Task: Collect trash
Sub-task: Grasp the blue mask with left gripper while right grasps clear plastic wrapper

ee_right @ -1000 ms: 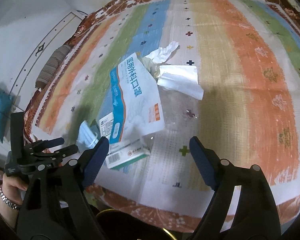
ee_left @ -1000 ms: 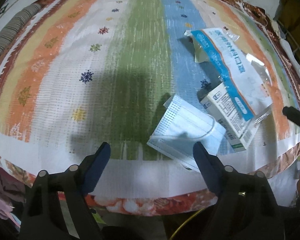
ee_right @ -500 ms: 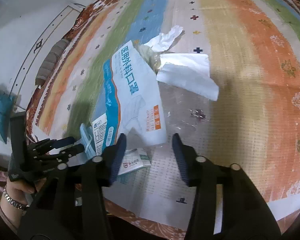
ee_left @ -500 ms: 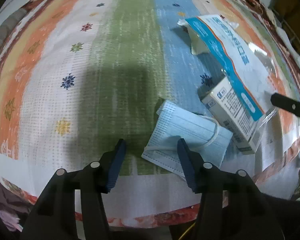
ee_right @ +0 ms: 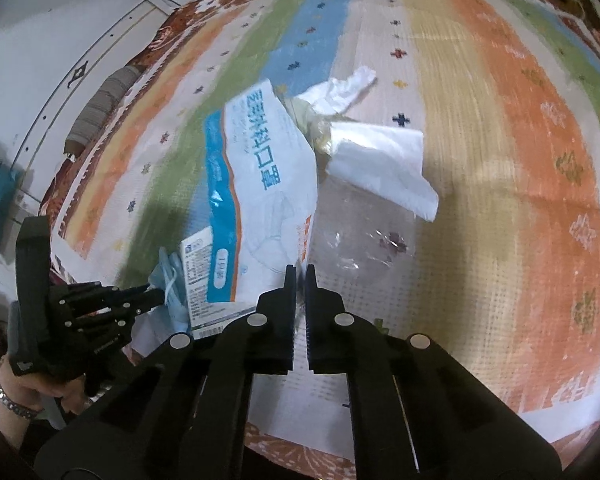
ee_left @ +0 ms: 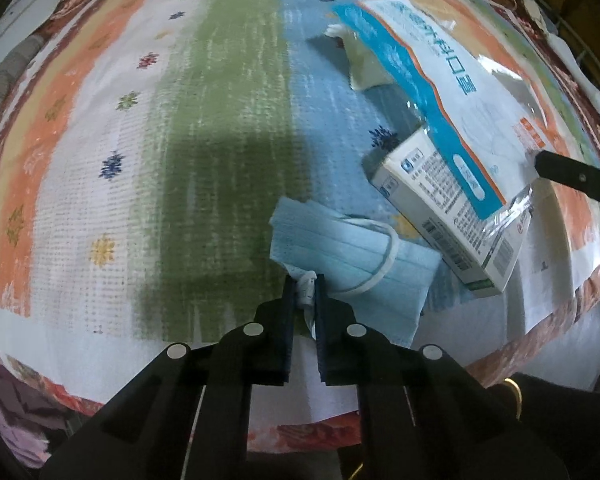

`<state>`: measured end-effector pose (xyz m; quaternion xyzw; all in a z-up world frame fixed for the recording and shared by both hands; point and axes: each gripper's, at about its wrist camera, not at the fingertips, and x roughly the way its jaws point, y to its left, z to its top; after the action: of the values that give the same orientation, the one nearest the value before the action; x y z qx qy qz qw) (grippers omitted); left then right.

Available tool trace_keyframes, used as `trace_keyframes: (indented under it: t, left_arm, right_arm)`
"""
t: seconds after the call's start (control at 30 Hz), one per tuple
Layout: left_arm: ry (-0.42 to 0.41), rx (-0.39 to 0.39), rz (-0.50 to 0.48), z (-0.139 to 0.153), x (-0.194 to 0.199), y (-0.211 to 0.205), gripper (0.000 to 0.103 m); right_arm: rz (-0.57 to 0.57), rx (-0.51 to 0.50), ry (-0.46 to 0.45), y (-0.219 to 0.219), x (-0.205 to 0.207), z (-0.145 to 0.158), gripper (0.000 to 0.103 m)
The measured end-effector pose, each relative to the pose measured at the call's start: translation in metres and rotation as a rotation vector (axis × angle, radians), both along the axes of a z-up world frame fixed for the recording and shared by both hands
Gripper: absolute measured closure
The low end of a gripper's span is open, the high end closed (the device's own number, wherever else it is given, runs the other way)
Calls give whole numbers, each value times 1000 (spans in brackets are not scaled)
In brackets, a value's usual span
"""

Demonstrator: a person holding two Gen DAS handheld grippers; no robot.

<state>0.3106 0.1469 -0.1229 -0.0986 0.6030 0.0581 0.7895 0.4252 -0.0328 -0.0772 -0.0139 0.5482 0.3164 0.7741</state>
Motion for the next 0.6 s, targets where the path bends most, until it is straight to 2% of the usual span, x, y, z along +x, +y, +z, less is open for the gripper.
trace_keyframes:
  t: [0.2,0.4,0.6]
  left_arm:
    - [-41,20,24,20,-2,7,95]
    - [-120,67,111,47,-8,15,95]
    - [-154,47,144,61,-14,21,95]
  right_arm:
    - [34,-1,-65,6,-8,20,102]
    - [85,-57,-151,15,-26,35,103]
    - [66,-54,-210,4,-32,53,103]
